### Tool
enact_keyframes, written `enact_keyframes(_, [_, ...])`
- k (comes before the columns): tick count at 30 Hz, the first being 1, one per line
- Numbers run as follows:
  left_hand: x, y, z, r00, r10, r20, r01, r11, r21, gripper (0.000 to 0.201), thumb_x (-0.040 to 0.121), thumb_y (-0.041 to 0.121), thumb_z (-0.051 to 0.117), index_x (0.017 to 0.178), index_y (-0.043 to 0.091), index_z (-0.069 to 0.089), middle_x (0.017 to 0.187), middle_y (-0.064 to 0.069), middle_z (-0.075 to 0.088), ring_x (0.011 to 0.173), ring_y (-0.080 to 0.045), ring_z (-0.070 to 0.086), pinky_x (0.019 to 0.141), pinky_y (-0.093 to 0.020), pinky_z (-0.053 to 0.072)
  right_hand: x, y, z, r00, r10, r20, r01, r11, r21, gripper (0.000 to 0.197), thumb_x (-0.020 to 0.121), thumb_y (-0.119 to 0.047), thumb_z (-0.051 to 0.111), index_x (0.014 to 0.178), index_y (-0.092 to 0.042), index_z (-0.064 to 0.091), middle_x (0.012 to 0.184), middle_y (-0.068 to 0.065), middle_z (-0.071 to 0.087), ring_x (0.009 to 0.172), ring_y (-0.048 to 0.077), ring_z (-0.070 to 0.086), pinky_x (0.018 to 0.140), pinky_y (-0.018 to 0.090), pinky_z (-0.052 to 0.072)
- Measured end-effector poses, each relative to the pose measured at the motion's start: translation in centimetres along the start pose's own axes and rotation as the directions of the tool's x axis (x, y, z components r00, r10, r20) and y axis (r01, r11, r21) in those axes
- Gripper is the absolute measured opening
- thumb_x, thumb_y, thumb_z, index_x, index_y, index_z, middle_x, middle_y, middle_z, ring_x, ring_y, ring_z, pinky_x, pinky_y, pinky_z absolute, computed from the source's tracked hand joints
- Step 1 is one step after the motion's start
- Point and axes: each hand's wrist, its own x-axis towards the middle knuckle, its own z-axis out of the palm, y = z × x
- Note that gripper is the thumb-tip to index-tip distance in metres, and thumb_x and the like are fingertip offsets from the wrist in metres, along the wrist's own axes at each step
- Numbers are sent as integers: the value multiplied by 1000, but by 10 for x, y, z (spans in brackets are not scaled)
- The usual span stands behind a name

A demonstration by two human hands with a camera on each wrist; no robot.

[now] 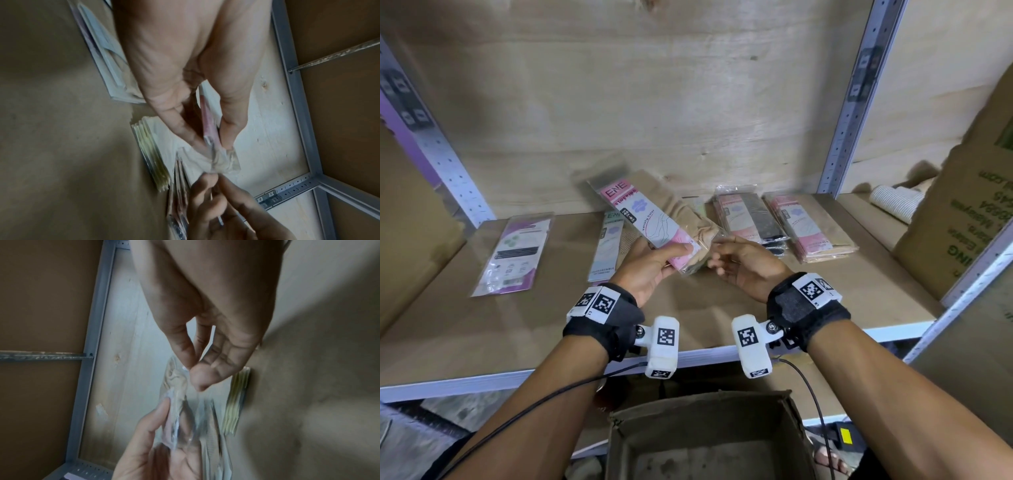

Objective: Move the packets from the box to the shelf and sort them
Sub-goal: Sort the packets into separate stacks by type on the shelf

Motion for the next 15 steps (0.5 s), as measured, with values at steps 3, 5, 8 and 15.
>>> enact_keyframes(3, [0, 2, -4, 1000, -1, 1, 1, 998, 69, 50, 85, -1, 72, 131, 9, 56, 121, -10, 72, 112, -25, 70, 93, -38, 57, -4, -7, 0, 997, 17, 79, -27, 991, 132, 14, 97, -4, 52, 105, -12, 61, 88, 11, 76, 79, 21, 76, 64, 29, 62])
enact_keyframes(5, [0, 4, -6, 1000, -19, 9, 18, 998, 68, 50, 85, 0, 72, 131, 11, 56, 122, -10, 71, 112, -27, 70, 92, -39, 58, -7, -11, 1, 995, 8, 102, -22, 990, 136, 16, 100, -11, 49, 113, -9, 59, 94, 16, 75, 86, 25, 75, 71, 33, 63])
enact_keyframes(8, [-1, 7, -8, 996, -50, 71, 45, 997, 63, 47, 86, -1, 72, 129, 5, 56, 123, -17, 70, 112, -33, 69, 93, -47, 58, -11, -16, 3, 995, -15, 102, 13, 1000, 28, 30, 102, -26, 52, 116, -1, 60, 92, 19, 72, 92, 32, 72, 81, 41, 62])
enact_keyframes(15, [-5, 12, -6, 958, -133, 254, 115, 990, 85, 47, 87, -1, 70, 131, -2, 52, 124, -27, 66, 112, -45, 66, 89, -49, 58, -19, -22, -7, 981, -152, 118, 179, 946, -270, 21, 95, -22, 65, 103, -4, 56, 92, 22, 69, 74, 26, 72, 67, 32, 63])
